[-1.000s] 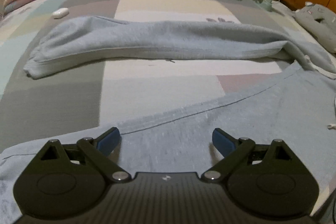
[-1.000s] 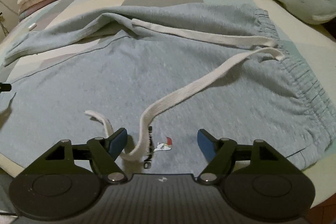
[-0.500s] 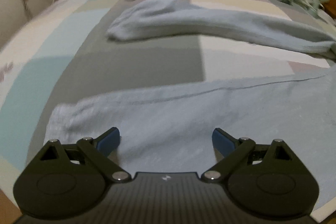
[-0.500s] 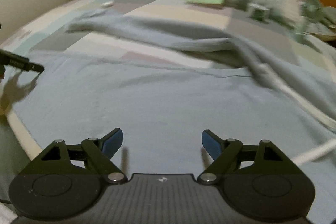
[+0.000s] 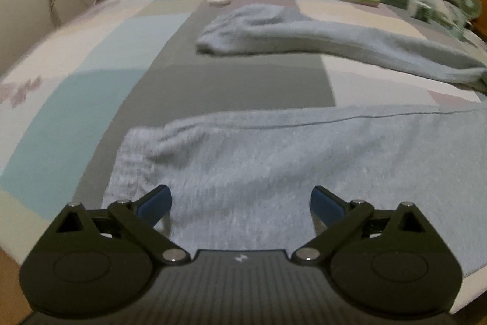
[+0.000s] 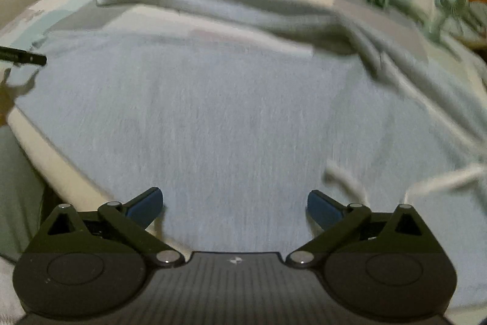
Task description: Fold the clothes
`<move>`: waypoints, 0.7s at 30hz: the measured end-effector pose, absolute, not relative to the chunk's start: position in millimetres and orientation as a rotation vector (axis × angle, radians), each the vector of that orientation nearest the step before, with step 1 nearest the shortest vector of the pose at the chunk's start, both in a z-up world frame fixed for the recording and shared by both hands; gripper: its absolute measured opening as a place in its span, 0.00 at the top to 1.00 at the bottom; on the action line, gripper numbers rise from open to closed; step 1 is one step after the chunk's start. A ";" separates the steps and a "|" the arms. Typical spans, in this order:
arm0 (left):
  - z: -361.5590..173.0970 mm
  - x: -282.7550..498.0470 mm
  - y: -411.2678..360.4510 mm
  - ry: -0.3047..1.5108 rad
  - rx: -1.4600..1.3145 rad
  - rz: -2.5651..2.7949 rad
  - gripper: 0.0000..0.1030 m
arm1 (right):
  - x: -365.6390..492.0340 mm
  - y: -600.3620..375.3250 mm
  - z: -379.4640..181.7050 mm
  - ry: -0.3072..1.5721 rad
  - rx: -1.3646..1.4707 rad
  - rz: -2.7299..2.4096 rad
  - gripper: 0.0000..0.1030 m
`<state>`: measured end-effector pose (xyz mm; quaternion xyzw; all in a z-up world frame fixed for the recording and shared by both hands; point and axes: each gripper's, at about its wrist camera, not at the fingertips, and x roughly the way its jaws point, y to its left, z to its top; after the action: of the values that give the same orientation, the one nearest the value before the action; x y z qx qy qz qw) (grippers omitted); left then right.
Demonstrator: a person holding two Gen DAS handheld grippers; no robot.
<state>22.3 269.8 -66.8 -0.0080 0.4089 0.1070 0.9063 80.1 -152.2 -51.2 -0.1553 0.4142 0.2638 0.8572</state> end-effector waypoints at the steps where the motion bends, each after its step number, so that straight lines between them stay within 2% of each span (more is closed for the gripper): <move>1: -67.9 21.3 270.9 0.850 -0.021 0.215 0.05 | 86.0 -145.5 -50.9 0.866 -0.326 0.554 0.00; 10: -72.4 -8.3 281.7 0.907 -0.091 0.146 0.01 | 123.0 -108.1 -64.1 0.907 -0.269 0.536 0.00; 13: -55.1 -6.8 278.6 0.845 -0.116 0.102 0.01 | 117.8 -113.6 -68.6 0.919 -0.237 0.522 0.00; 17: -44.6 25.6 271.4 0.788 -0.269 -0.123 0.01 | 113.6 -112.6 -65.7 0.939 -0.223 0.478 0.00; 21: -63.7 62.4 267.0 0.859 -0.320 -0.214 0.01 | 105.8 -107.2 -56.1 0.916 -0.247 0.469 0.00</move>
<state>62.4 267.0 -63.7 -0.1543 0.4137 -0.1029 0.8913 105.8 -107.2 -56.1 -0.1180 0.4370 0.2239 0.8631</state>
